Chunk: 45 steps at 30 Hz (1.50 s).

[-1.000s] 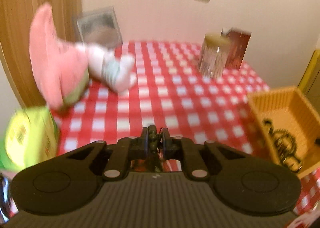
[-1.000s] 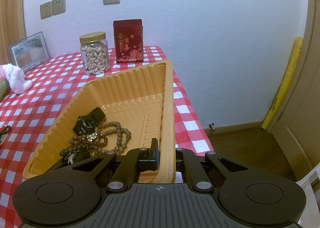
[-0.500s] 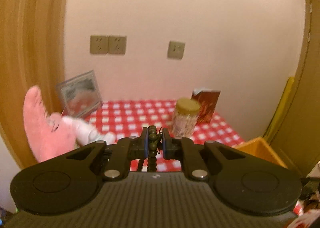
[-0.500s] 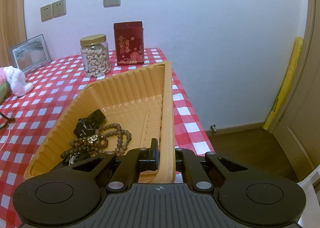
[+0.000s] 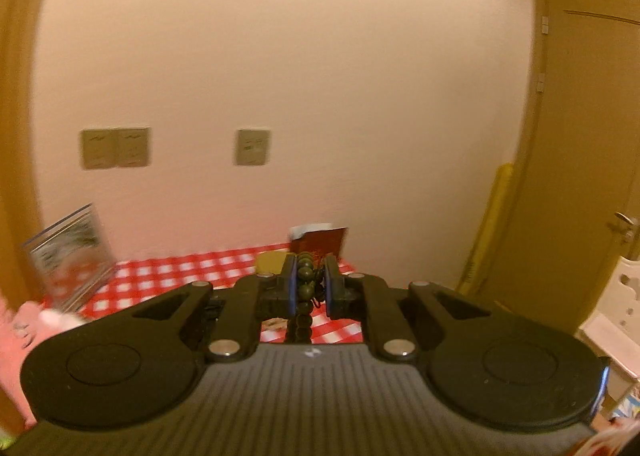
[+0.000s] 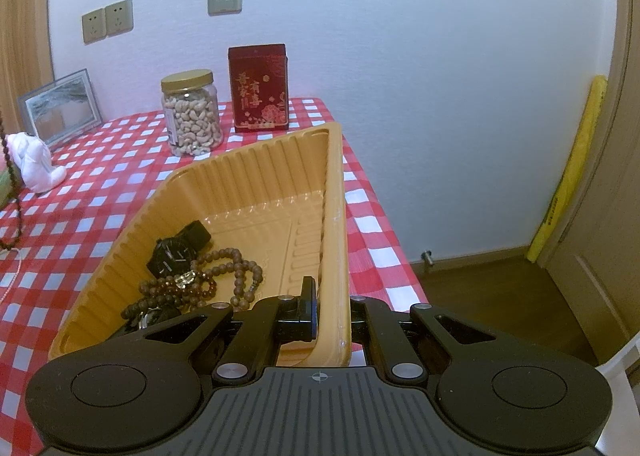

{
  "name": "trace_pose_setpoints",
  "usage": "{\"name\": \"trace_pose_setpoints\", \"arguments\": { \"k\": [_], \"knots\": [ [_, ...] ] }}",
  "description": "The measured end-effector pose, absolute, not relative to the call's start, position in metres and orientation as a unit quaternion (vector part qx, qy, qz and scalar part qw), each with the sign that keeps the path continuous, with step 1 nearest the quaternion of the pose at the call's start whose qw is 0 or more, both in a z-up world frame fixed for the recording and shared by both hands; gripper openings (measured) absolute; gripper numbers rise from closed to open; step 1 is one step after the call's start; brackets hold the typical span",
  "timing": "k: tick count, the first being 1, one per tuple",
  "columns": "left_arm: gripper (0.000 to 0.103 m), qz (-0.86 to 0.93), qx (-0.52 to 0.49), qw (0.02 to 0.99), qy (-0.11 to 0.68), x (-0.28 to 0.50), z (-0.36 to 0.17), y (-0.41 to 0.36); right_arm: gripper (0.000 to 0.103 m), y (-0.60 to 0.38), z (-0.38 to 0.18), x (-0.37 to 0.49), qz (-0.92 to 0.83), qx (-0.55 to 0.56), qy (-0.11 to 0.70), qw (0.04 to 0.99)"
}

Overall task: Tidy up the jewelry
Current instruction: 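Lift the dark bead strand high and lower it into the tray, open left tool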

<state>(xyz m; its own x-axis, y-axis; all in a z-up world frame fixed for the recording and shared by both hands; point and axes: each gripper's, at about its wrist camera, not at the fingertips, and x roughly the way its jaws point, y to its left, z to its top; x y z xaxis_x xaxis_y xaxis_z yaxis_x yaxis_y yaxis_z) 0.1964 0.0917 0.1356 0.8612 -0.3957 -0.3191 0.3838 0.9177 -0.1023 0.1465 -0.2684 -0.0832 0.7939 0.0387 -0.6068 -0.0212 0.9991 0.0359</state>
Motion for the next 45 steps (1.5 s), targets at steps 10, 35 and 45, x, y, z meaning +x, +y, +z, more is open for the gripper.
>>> {"name": "trace_pose_setpoints", "arguments": {
  "k": [10,35,45],
  "knots": [
    [0.011,-0.311,-0.025,0.940,0.138,0.208,0.155,0.025,0.004,-0.268,-0.077,0.149,0.018,0.005,0.317,0.948],
    [0.007,-0.353,-0.030,0.870,0.342,0.267,-0.011,-0.078,0.004,-0.266,-0.072,0.157,0.023,-0.003,0.310,0.950],
    [0.007,-0.322,-0.014,0.861,0.394,0.275,-0.061,-0.085,0.004,-0.267,-0.074,0.158,0.022,0.001,0.313,0.949]
  ]
}}
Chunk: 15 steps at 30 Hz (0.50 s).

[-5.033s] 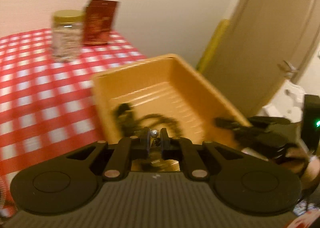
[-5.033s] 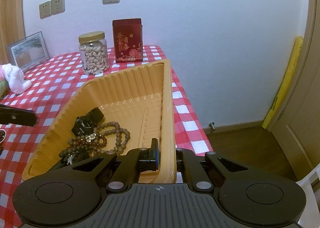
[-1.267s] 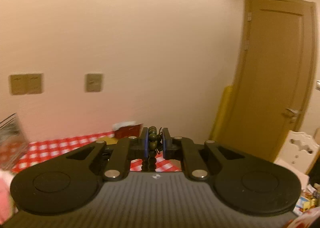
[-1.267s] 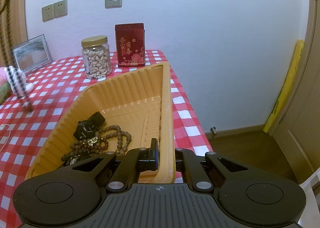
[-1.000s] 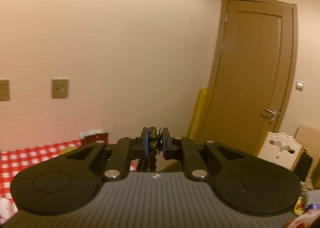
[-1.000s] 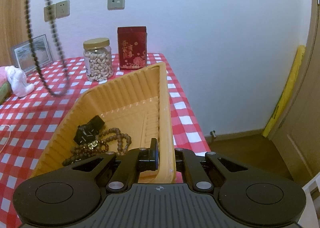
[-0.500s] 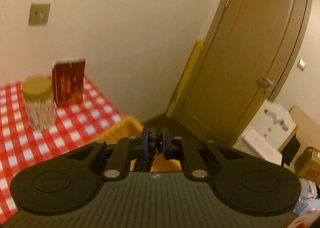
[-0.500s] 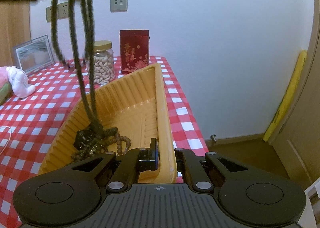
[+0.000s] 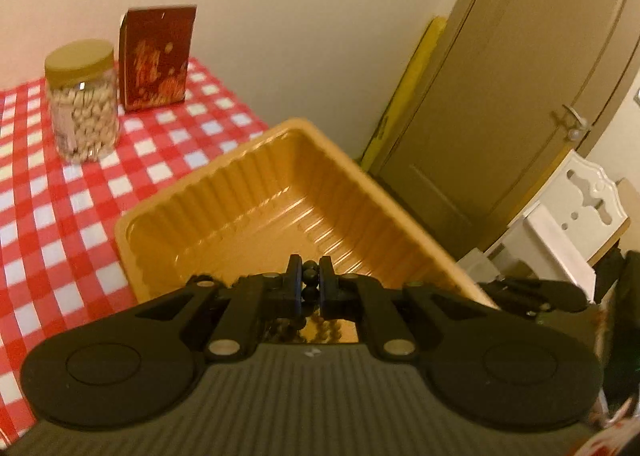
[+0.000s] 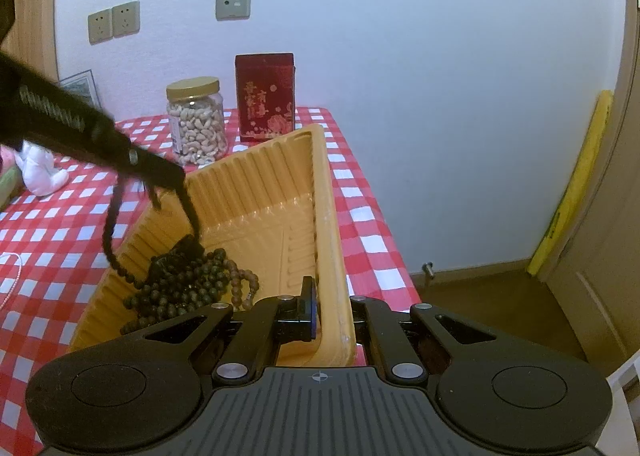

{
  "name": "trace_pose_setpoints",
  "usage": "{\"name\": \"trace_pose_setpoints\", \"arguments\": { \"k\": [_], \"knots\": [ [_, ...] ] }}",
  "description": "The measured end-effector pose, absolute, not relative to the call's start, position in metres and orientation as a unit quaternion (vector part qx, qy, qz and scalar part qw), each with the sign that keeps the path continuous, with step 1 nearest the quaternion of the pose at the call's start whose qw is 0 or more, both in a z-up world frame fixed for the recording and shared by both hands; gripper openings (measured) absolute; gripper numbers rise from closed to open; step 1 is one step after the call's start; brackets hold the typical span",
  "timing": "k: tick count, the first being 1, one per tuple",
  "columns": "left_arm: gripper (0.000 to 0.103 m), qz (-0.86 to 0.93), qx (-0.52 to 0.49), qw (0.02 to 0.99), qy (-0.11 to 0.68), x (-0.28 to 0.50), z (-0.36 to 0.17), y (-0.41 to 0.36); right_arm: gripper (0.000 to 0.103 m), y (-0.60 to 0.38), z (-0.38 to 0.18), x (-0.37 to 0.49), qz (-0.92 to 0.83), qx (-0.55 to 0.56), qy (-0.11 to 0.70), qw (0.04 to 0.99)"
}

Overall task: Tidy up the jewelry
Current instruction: 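Lift the dark bead strand high and lower it into the tray, open left tool, then move the left tool back to the pearl necklace on the cloth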

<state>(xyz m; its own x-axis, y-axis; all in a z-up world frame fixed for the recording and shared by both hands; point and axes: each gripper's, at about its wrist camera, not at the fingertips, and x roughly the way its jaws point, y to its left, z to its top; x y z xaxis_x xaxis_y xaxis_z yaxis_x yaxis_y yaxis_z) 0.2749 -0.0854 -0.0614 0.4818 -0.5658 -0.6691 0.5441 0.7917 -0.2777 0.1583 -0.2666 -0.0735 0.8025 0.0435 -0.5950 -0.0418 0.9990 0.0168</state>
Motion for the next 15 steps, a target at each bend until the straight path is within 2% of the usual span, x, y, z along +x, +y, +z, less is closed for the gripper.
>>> {"name": "trace_pose_setpoints", "arguments": {
  "k": [5,7,9,15],
  "knots": [
    [0.009,-0.320,-0.021,0.855,0.408,0.276,-0.070,-0.088,0.004,-0.267,-0.074,0.160,0.022,0.004,0.315,0.949],
    [0.029,-0.317,-0.018,0.855,0.409,0.275,-0.070,-0.087,0.004,-0.266,-0.074,0.160,0.021,0.004,0.316,0.948],
    [0.042,-0.313,-0.011,0.858,0.408,0.271,-0.070,-0.085,0.004,-0.266,-0.074,0.160,0.021,0.004,0.317,0.948],
    [0.046,-0.300,-0.012,0.862,0.408,0.259,-0.068,-0.063,0.004,-0.266,-0.075,0.162,0.021,0.005,0.318,0.948]
  ]
}}
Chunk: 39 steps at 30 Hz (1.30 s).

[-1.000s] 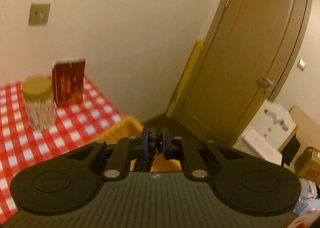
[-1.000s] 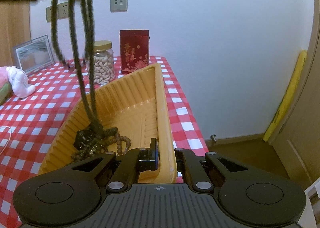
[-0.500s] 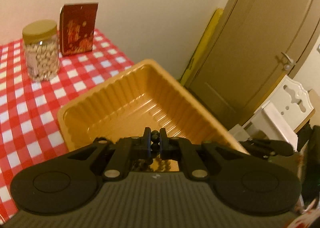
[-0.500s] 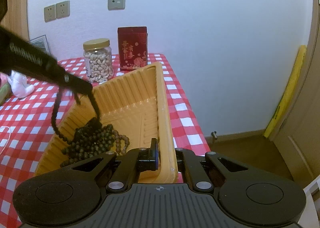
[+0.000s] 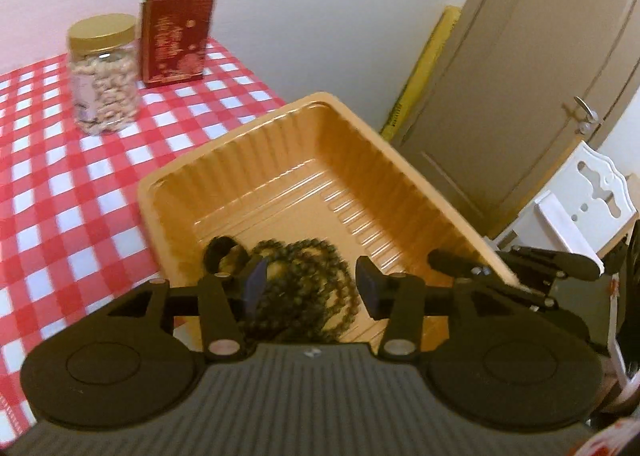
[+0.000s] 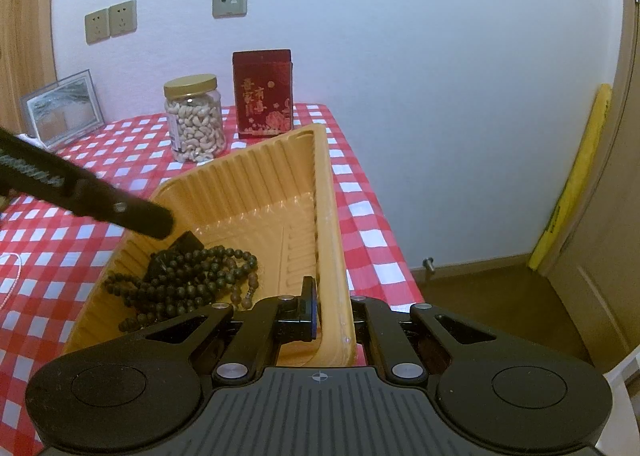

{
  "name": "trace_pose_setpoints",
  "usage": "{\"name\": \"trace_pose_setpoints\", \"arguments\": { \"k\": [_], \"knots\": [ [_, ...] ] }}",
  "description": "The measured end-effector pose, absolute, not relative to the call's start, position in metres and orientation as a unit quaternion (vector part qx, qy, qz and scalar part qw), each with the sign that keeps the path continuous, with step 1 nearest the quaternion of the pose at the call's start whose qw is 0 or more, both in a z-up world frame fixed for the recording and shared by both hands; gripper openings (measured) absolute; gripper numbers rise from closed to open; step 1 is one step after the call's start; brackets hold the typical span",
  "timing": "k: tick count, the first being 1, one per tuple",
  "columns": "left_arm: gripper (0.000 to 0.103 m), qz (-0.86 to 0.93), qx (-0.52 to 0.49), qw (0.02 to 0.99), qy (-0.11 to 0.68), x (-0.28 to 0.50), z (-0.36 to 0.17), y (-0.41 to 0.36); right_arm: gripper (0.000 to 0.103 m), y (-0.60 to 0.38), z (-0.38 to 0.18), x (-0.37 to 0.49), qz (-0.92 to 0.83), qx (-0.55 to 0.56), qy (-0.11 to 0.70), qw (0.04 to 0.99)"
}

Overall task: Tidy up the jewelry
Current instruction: 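Move the left tool back to the pearl necklace on the cloth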

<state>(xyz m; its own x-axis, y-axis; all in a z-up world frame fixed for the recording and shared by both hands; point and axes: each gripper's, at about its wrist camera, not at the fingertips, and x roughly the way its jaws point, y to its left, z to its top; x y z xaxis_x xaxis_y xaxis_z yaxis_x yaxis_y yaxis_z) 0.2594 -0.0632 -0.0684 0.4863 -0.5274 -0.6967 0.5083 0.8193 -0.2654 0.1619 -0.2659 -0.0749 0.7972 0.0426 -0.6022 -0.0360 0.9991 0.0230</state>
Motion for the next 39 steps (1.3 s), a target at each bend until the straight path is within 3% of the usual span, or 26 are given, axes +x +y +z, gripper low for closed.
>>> {"name": "trace_pose_setpoints", "arguments": {
  "k": [12,20,39],
  "knots": [
    [0.048,-0.181,-0.029,0.892,0.413,0.234,-0.070,0.043,0.004,-0.266,-0.077,0.163,0.021,0.004,0.318,0.948],
    [0.057,-0.090,-0.020,0.906,0.413,0.202,-0.084,0.102,0.004,-0.266,-0.079,0.162,0.021,0.004,0.317,0.948],
    [0.051,0.059,-0.030,0.897,0.438,0.153,-0.142,0.203,0.004,-0.258,-0.076,0.168,0.019,-0.012,0.305,0.952]
  ]
}}
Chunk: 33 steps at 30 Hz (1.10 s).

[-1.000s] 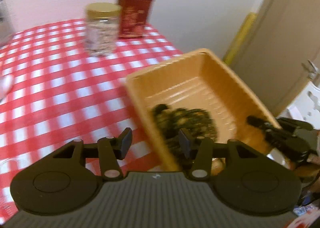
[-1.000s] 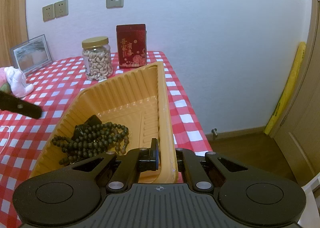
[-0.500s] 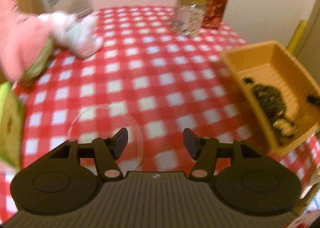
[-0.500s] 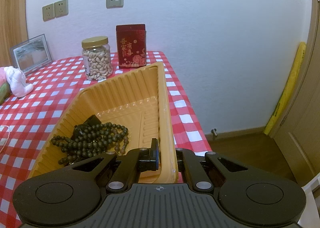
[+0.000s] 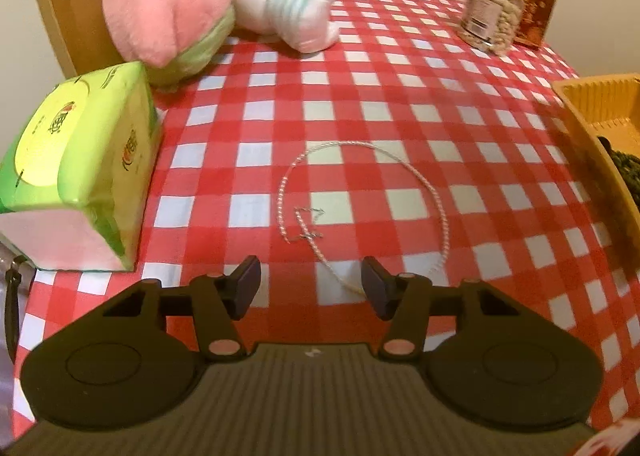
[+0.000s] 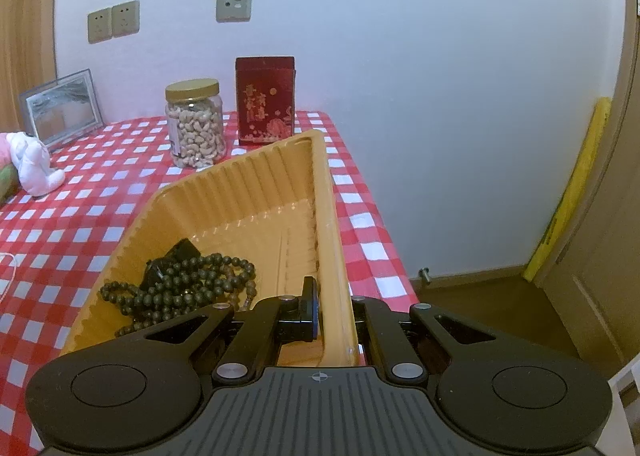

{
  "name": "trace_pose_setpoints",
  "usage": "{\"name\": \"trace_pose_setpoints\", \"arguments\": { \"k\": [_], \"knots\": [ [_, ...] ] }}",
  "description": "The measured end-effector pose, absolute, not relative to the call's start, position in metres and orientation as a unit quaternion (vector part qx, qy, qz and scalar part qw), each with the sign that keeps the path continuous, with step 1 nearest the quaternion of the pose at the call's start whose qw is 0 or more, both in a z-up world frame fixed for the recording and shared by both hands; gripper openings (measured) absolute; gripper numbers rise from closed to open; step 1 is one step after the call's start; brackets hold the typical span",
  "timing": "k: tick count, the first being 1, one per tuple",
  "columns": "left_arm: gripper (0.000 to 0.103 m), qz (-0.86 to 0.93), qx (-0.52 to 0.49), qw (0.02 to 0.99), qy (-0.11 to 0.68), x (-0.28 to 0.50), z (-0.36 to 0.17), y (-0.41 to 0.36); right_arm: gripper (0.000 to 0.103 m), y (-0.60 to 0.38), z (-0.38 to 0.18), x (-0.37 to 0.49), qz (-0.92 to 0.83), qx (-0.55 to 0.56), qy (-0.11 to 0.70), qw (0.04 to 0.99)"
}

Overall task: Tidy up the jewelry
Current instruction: 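Move the left tool back to the pearl necklace on the cloth, then grasp the pearl necklace with the left tool and lift it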

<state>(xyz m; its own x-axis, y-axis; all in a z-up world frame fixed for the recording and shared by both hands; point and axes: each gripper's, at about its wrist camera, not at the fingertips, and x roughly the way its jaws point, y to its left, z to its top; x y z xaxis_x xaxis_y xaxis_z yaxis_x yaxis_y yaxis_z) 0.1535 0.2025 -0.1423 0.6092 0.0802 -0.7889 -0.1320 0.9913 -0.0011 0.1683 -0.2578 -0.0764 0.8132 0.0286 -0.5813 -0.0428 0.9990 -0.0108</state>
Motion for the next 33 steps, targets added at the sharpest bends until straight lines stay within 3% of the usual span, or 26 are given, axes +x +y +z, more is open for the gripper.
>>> {"name": "trace_pose_setpoints", "arguments": {
  "k": [8,14,23,33],
  "knots": [
    [0.044,0.052,-0.017,0.906,0.421,0.178,-0.150,0.207,0.004,-0.255,-0.077,0.168,0.015,-0.015,0.307,0.952],
    [0.007,0.020,-0.004,0.910,0.413,0.178,-0.151,0.203,0.004,-0.254,-0.077,0.168,0.013,-0.018,0.306,0.952],
    [0.004,-0.008,-0.015,0.910,0.415,0.159,-0.139,0.192,0.004,-0.253,-0.076,0.168,0.013,-0.019,0.306,0.952],
    [0.004,-0.017,-0.050,0.932,0.358,0.143,-0.075,0.200,0.004,-0.253,-0.077,0.168,0.017,-0.019,0.307,0.951]
  ]
}}
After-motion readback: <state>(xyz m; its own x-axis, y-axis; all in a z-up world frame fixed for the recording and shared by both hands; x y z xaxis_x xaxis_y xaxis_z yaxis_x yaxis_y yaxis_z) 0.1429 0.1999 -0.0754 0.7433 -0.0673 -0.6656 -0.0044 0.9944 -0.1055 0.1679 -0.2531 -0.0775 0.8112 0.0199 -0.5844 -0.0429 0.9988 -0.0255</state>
